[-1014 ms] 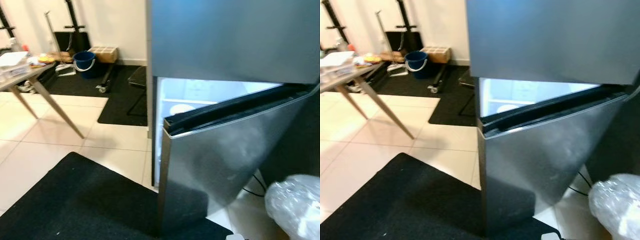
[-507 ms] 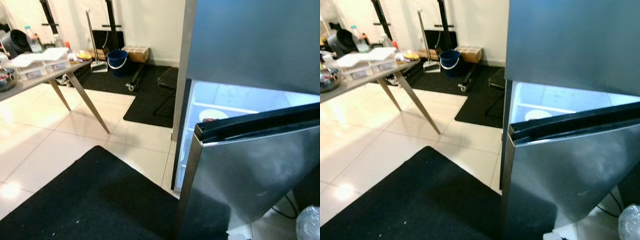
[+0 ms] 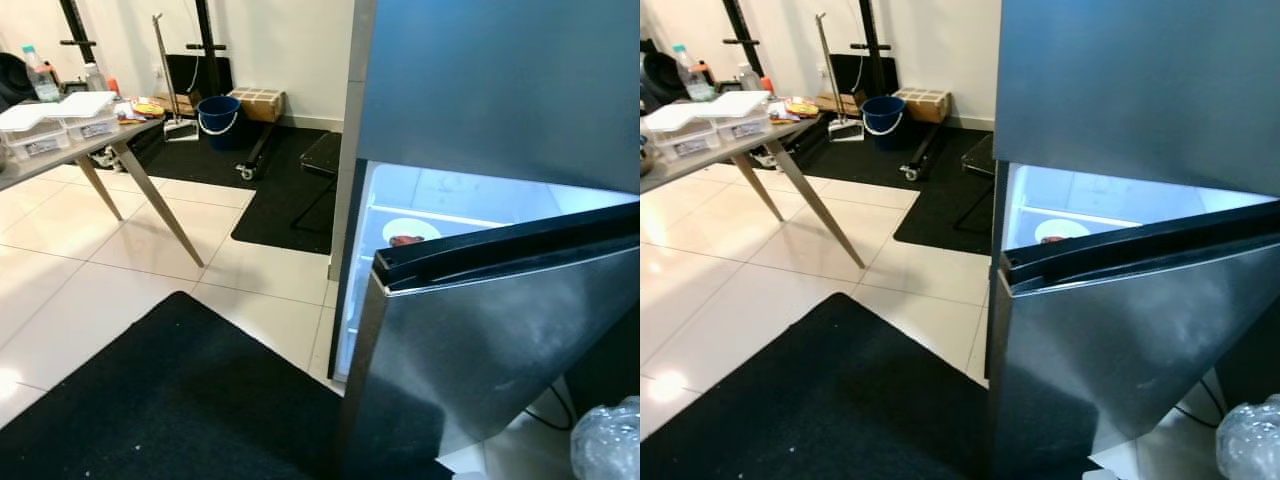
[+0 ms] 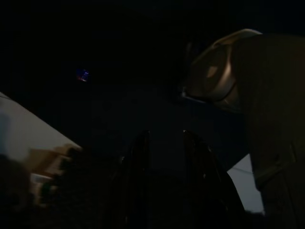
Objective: Restocking fridge
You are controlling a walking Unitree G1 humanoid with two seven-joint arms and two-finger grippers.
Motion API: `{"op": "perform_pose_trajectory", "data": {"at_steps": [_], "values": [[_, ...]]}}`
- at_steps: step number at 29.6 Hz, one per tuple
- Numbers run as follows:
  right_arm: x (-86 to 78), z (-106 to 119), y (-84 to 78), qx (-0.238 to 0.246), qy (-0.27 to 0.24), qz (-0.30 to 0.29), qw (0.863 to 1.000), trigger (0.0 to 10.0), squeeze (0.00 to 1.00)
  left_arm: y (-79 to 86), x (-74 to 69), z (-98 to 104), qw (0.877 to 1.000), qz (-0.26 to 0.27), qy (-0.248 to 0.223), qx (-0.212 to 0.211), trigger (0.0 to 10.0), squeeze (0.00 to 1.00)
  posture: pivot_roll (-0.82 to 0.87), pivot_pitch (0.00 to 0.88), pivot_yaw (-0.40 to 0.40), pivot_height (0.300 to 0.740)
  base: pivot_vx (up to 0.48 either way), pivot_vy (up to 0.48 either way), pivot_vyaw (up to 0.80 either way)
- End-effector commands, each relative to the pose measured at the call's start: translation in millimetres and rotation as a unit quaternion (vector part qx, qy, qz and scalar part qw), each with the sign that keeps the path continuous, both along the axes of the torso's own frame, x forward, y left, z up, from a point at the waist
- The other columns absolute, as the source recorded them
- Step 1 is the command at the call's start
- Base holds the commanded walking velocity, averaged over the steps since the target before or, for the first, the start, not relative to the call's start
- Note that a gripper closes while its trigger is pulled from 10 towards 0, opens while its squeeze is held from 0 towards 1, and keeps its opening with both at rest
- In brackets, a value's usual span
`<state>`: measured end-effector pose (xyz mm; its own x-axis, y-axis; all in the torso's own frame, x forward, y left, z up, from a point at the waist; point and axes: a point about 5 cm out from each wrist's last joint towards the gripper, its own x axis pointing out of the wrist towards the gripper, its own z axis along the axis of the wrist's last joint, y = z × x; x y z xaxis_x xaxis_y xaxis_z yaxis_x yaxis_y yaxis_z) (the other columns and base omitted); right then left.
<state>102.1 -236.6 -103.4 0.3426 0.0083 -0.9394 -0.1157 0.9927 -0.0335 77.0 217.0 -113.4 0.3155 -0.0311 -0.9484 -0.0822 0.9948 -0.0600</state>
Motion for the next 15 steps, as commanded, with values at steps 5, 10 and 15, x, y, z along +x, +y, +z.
{"op": "perform_pose_trajectory", "data": {"at_steps": [5, 10, 15], "values": [[4.1, 2.0, -3.5, -0.004, -0.006, -0.002, 1.000, 10.0, 0.00, -0.6, -2.5, -0.7, 1.000, 0.004, 0.002, 0.001, 10.0, 0.00, -0.06, 0.000, -0.009, 0.740, 0.000, -0.059, 0.00], [4.5, 2.0, -2.8, -0.001, -0.007, -0.001, 1.000, 10.0, 0.00, -1.5, -3.1, -0.9, 1.000, 0.005, 0.003, -0.001, 10.0, 0.00, -0.06, 0.000, -0.008, 0.740, 0.000, 0.000, 0.00], [4.5, 1.9, -2.3, 0.000, -0.007, 0.000, 1.000, 10.0, 0.00, -1.6, -0.7, -0.3, 1.000, 0.006, -0.005, -0.004, 10.0, 0.00, -0.06, 0.000, -0.007, 0.740, 0.000, 0.000, 0.00]]}}
